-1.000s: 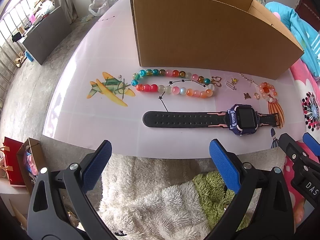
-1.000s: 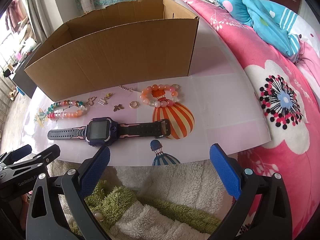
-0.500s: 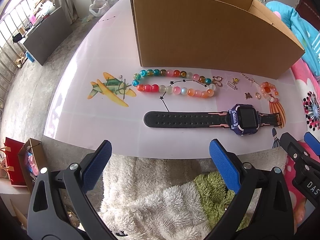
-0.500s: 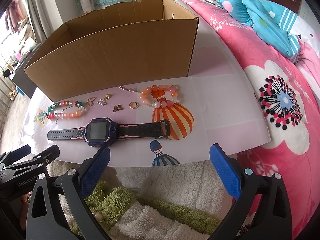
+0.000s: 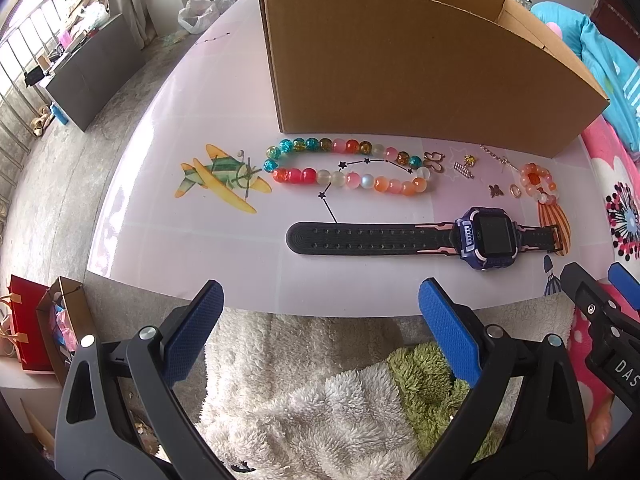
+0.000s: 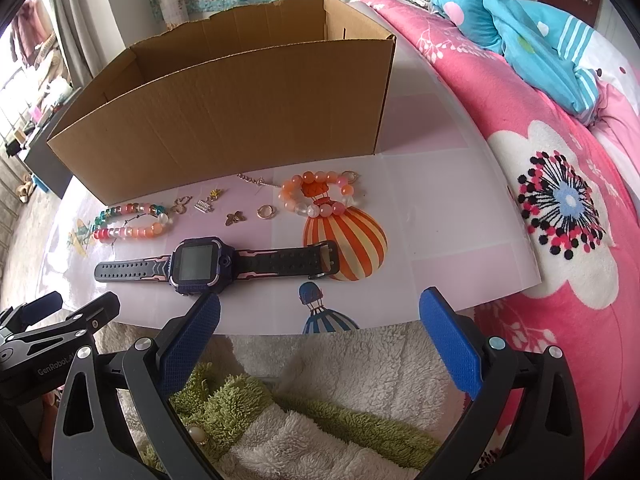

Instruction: Organize jewelry

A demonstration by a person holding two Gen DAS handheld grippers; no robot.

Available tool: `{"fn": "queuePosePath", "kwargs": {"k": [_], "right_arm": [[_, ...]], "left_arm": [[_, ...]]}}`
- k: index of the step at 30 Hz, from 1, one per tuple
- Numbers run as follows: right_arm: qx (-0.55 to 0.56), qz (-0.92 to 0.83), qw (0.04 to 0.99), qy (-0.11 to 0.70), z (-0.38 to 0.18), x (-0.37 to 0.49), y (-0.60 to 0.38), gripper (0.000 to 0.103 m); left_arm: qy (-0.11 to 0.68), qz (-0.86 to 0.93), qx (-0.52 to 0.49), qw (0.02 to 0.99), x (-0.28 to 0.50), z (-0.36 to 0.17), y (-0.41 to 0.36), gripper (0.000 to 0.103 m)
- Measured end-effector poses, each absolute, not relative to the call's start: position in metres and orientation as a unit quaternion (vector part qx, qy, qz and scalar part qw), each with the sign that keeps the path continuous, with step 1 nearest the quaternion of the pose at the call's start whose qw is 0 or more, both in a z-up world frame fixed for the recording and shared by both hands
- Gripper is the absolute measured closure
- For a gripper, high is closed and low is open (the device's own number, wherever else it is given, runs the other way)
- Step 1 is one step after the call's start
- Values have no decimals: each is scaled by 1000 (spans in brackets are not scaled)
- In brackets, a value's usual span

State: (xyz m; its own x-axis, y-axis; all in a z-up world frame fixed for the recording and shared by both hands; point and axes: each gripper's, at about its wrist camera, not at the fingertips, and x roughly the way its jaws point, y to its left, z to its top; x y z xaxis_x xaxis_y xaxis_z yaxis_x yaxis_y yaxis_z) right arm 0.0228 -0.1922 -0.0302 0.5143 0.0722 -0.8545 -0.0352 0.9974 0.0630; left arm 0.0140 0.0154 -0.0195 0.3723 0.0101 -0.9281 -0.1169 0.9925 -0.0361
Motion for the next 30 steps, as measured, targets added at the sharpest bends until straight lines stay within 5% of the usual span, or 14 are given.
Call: {"fn": "queuePosePath", "kwargs": {"k": [16, 26, 30], "right_arm": [[-6, 17, 890, 456, -20, 21, -186, 6], [5, 99, 903, 419, -18, 19, -173, 6], [18, 126, 898, 422, -20, 20, -168, 6]], "left_arm": [[557, 19, -69, 827, 25, -22, 21, 8], [438, -70, -141, 885, 23, -1, 55, 8], [446, -72, -155, 879, 27, -6, 62, 8]]}}
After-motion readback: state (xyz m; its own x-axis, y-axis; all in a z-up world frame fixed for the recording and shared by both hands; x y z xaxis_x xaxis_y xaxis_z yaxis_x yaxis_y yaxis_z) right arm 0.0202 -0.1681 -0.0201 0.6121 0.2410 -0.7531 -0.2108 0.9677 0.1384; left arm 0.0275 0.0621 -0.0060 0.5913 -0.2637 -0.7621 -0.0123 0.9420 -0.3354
